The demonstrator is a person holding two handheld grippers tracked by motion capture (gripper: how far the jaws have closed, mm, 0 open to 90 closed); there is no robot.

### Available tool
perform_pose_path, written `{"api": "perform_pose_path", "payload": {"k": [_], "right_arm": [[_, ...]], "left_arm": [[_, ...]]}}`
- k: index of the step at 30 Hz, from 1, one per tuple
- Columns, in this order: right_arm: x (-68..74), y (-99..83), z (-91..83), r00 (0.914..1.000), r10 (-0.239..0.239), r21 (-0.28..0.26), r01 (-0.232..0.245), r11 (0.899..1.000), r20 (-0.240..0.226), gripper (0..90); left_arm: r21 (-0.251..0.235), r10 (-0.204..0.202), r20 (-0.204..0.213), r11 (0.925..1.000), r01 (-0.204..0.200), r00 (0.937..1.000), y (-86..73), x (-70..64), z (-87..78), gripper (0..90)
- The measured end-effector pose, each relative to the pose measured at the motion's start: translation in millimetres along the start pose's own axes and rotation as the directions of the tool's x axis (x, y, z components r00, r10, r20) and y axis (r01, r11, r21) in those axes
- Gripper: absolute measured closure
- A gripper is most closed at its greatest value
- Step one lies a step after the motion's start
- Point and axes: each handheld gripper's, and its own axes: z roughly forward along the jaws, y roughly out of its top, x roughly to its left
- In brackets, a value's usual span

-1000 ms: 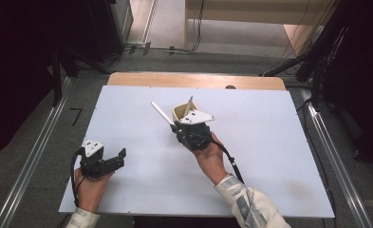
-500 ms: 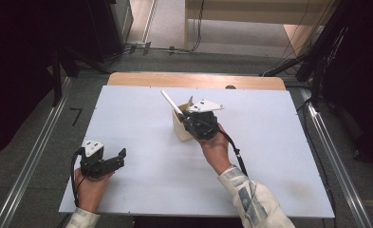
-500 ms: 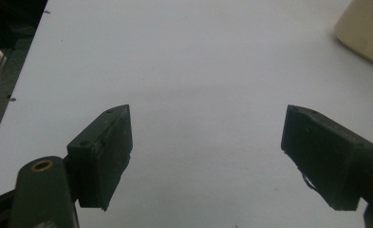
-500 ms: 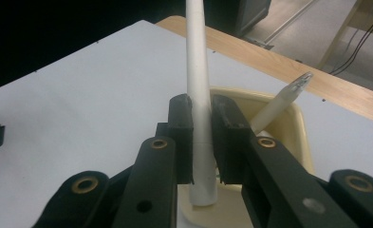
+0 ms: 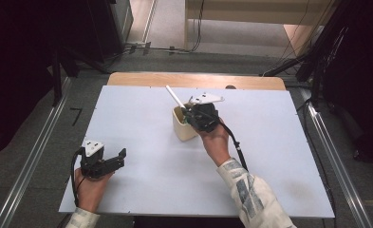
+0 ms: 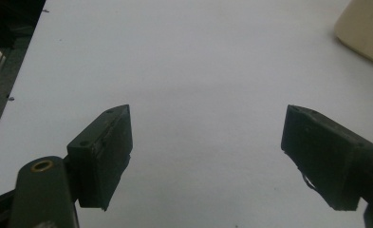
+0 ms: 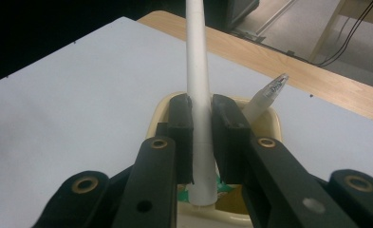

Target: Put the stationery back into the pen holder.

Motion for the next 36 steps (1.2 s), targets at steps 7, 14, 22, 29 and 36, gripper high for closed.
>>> {"api": "perform_pose_path", "payload": {"k": [7,14,22,29,36], "right_arm": [[-2.9,2.3,8.3,0.9999,0.000,0.013,0.000,1.000,0.013,77.1],[-4.8,2.1,15.9,0.9999,0.003,0.025,-0.003,1.000,0.014,77.0],[-8.1,0.5,20.9,0.9998,0.009,0.037,-0.010,0.999,0.018,77.0],[-8.9,-2.3,25.9,0.9999,0.007,0.070,-0.008,0.997,0.010,76.8],[-10.4,-6.1,30.2,0.9980,0.038,0.139,-0.030,0.990,-0.051,56.7]], "left_arm": [[0.002,-0.001,0.002,1.0000,0.001,1.0000,-0.2,0.3,0.4,18.1],[0.005,0.002,0.004,1.0000,-0.002,1.0000,-0.2,0.6,0.4,18.1],[0.010,0.003,0.004,1.0000,-0.003,1.0000,-0.3,0.4,0.7,18.1],[0.010,0.004,0.009,0.9999,-0.004,1.0000,-0.6,0.1,1.6,18.1],[0.015,0.006,0.010,0.9999,-0.006,0.9999,-0.7,-0.3,1.7,18.1]]}}
